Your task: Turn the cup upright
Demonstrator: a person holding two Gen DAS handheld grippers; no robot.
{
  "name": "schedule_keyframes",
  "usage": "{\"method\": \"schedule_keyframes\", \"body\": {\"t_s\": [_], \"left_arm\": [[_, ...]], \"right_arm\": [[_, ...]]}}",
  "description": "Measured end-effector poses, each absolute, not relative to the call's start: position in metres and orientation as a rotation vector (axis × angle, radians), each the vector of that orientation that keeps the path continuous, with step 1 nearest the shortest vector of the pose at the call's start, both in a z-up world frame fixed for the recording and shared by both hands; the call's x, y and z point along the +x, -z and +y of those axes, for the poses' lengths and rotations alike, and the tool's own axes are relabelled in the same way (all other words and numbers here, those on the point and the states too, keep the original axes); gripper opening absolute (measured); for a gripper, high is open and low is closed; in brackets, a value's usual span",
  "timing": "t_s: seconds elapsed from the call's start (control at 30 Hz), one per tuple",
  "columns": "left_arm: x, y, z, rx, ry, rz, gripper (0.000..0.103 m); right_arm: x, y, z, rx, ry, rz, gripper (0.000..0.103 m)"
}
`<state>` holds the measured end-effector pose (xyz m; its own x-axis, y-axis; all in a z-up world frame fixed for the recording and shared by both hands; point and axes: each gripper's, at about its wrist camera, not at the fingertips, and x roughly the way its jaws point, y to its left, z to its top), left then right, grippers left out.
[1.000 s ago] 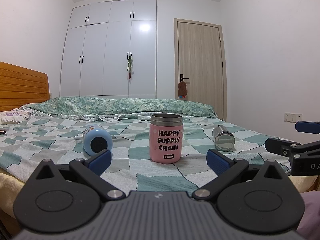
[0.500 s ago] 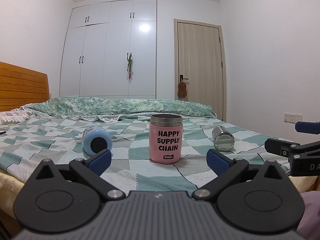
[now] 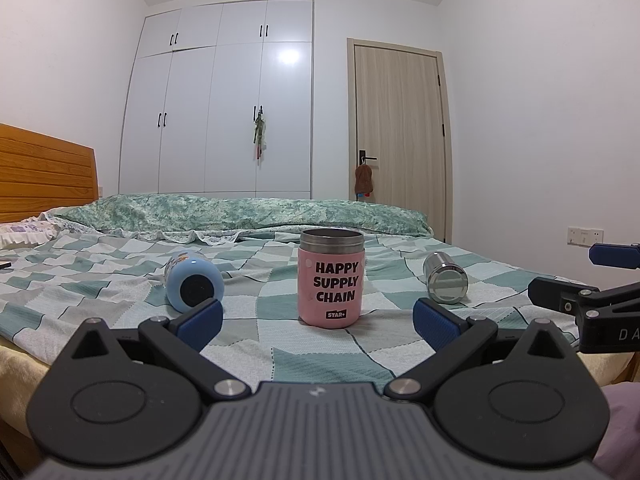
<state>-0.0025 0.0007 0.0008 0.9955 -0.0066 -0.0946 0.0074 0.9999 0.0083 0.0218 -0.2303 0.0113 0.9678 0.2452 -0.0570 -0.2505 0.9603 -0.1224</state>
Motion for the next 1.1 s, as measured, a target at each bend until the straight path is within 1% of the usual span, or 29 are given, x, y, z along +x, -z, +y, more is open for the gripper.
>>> {"method": "schedule_keyframes", "body": {"t_s": [1.1], "left_arm": [[-0.0005,-0.0009,-0.0006,0.007,0.007,0.101,0.103]], "right_arm": [[0.0232,-0.0114,-0.2297,-0.124,-0.253,0.044,0.103]]}}
